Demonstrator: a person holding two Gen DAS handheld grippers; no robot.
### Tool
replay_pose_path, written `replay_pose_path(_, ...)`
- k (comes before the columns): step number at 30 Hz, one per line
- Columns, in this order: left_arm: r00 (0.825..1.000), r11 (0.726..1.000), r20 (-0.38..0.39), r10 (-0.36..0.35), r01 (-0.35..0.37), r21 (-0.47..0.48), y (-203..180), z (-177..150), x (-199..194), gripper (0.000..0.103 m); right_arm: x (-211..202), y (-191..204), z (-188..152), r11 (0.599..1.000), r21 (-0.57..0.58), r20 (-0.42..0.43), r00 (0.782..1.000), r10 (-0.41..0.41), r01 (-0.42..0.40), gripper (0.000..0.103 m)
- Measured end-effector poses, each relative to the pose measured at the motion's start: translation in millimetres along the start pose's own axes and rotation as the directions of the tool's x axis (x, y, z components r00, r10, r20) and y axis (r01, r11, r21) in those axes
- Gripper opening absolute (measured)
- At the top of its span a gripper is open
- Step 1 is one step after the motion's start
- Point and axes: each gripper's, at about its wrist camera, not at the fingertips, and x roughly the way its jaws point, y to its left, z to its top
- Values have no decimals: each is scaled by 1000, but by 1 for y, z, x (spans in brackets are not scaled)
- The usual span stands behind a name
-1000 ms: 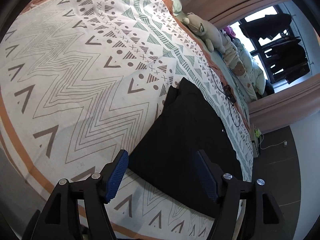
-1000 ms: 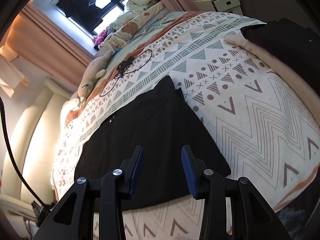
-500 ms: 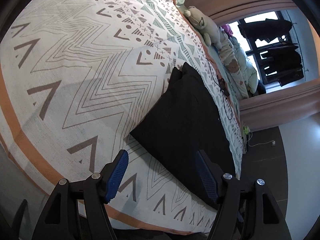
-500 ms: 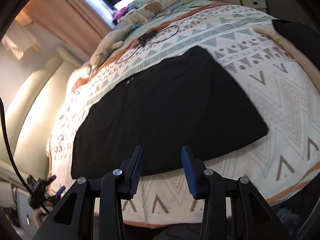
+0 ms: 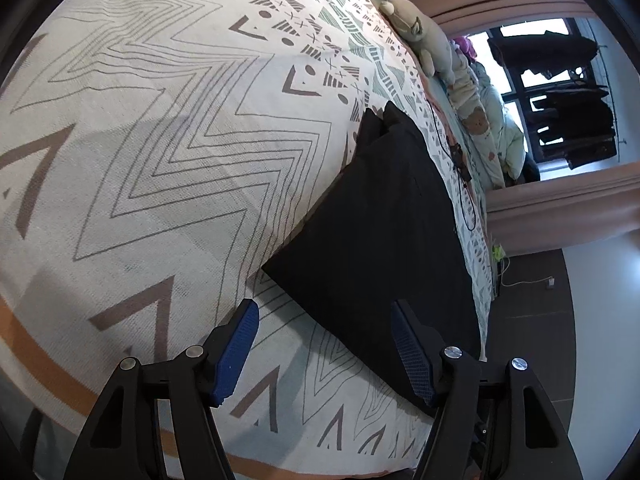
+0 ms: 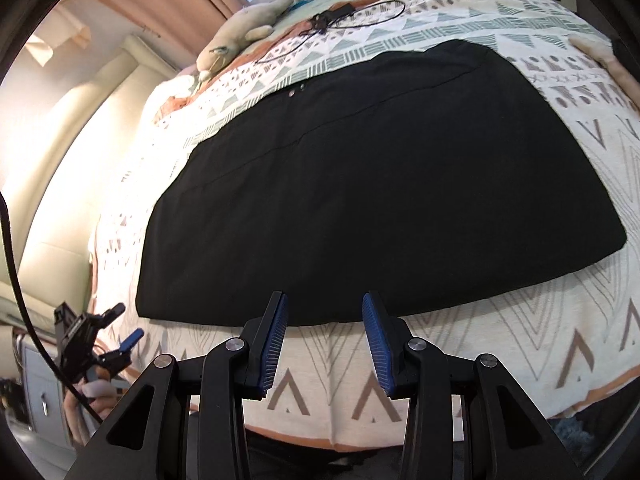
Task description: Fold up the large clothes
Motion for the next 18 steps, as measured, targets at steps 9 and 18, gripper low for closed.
replay_pose_path(9, 999, 1000, -28, -25, 25, -6, -4, 13, 34, 59, 3, 20, 1, 999, -46, -17, 1000, -16, 15, 40)
replay_pose_path(18, 997, 997, 33, -74, 75, -13, -4, 15, 27, 39, 18, 28, -3, 998, -60, -60, 998, -1, -2, 40)
